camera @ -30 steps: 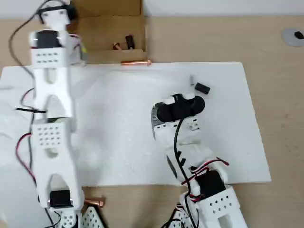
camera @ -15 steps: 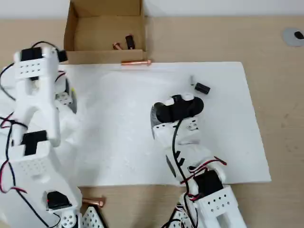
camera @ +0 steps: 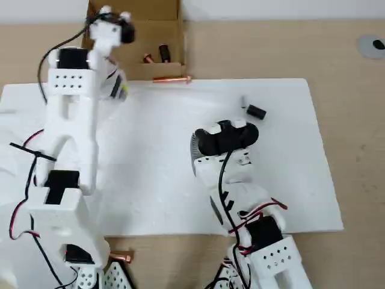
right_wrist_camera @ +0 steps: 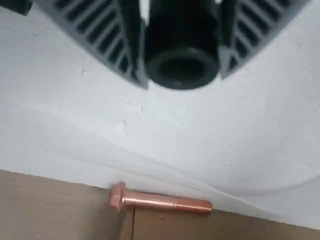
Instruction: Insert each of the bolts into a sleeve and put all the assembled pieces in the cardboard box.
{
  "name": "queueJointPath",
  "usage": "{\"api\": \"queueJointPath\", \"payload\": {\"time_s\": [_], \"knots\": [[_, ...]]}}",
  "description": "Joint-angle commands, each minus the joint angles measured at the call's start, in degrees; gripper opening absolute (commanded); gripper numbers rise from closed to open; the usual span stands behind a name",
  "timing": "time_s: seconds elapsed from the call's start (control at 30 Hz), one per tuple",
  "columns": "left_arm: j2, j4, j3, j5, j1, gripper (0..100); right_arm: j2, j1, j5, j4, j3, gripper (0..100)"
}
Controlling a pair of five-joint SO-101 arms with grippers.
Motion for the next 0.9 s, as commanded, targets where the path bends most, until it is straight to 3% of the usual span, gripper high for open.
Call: {"api": "queueJointPath", "payload": {"time_s": [0.0,0.43,0.87], "knots": [[0.3,-9.1,-1.1,-4.9,3.2,18,-0.7,0.8,-0.1,-1.1,-0.3,1.0],[20.6,-30.6,-7.5,-6.1,9.9,18,-0.8,0.8,-0.1,-1.1,0.0,1.0],[47.3,-32.6,-35.3,-6.1,14.7,18,-0.9,0.8,-0.1,-1.1,0.0,1.0]]}}
